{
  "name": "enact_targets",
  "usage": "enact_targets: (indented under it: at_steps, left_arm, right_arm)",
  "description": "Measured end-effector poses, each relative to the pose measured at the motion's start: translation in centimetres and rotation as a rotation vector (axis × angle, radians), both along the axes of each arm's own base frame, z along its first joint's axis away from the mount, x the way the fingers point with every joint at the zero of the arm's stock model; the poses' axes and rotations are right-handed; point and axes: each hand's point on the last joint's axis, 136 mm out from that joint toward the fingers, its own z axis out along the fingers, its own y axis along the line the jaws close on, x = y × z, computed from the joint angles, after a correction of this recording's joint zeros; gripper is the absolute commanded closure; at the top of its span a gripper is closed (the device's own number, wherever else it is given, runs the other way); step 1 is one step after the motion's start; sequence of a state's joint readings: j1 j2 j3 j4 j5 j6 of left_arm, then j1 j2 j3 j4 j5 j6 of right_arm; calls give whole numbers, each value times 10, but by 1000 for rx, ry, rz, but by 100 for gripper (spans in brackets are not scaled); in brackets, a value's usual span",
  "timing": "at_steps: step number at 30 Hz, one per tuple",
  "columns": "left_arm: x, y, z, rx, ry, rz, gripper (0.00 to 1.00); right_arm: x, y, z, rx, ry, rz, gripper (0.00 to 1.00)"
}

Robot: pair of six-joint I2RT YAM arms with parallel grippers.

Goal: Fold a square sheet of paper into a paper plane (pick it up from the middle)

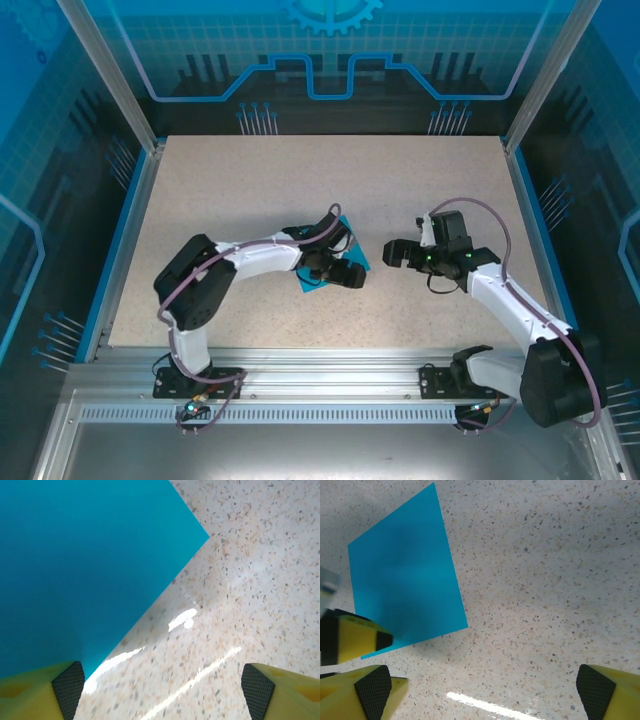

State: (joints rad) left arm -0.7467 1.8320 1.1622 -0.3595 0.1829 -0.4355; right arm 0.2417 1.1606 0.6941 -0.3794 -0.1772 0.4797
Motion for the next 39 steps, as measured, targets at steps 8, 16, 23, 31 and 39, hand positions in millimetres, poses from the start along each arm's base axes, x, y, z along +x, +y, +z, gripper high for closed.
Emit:
enact_targets:
  at_steps: [8,16,23,31,39]
  left_arm:
    - [24,57,81,-126,-214,232,8]
    - [16,142,55,-79,-183,490,2]
    - [4,169,81,-114,-286,590,1]
    - [-5,190,89,-111,-354,660,1]
    - [-9,198,91,-117,-391,687,2]
  right_arm:
    - [0,48,-13,34,100,144,11]
    - [25,136,-26,13,163,326,18]
    - [38,153,-62,-19,256,344,17]
    - [24,137,-80,-37,300,302,18]
    - [-20,101,-79,-22,311,184,17]
